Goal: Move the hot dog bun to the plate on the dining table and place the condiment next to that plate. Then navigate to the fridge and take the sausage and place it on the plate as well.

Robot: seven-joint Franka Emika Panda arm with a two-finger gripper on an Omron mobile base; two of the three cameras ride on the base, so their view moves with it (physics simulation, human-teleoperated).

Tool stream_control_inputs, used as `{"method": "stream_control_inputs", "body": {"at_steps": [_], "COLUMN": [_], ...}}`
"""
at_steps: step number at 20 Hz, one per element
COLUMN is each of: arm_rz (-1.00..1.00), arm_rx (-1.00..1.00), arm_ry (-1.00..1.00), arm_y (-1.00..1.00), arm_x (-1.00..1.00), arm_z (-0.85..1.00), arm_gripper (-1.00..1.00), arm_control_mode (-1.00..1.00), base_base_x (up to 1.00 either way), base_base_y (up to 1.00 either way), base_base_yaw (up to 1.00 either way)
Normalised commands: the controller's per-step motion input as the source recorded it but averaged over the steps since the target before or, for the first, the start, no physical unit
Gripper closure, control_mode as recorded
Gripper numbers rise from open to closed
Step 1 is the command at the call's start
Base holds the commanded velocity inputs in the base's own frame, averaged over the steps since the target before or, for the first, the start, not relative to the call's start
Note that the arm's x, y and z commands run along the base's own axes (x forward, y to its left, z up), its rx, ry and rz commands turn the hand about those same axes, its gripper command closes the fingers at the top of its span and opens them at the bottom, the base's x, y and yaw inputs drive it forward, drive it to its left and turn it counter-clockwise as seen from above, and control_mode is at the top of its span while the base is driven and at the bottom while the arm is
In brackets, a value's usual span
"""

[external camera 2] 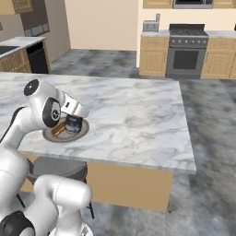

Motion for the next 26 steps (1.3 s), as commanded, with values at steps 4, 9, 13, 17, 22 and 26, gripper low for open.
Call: {"method": "stream_control_inputs", "body": {"at_steps": [4, 9, 13, 17, 22, 26], "arm_rz": [0.01, 0.25, 0.42, 0.41, 0.35, 0.30], "arm_rx": [0.20, 0.05, 0.00, -0.02, 0.00, 0.00], "arm_ry": [-0.01, -0.11, -0.16, -0.06, 0.00, -0.04], "arm_y": [-0.27, -0.11, -0.01, 0.00, 0.00, -0.08], "arm_x": [0.83, 0.93, 0.78, 0.57, 0.57, 0.29], "arm_z": [-0.62, -0.39, -0.44, -0.59, -0.36, -0.29], "arm_gripper": [1.00, 1.00, 1.00, 1.00, 1.00, 1.00], "arm_control_mode": [-1.00, -1.00, -1.00, -1.00, -1.00, -1.00], "base_base_x": [0.00, 0.00, 0.00, 0.00, 0.00, 0.00], "base_base_y": [0.00, 0.00, 0.00, 0.00, 0.00, 0.00], "base_base_yaw": [0.00, 0.00, 0.00, 0.00, 0.00, 0.00]}}
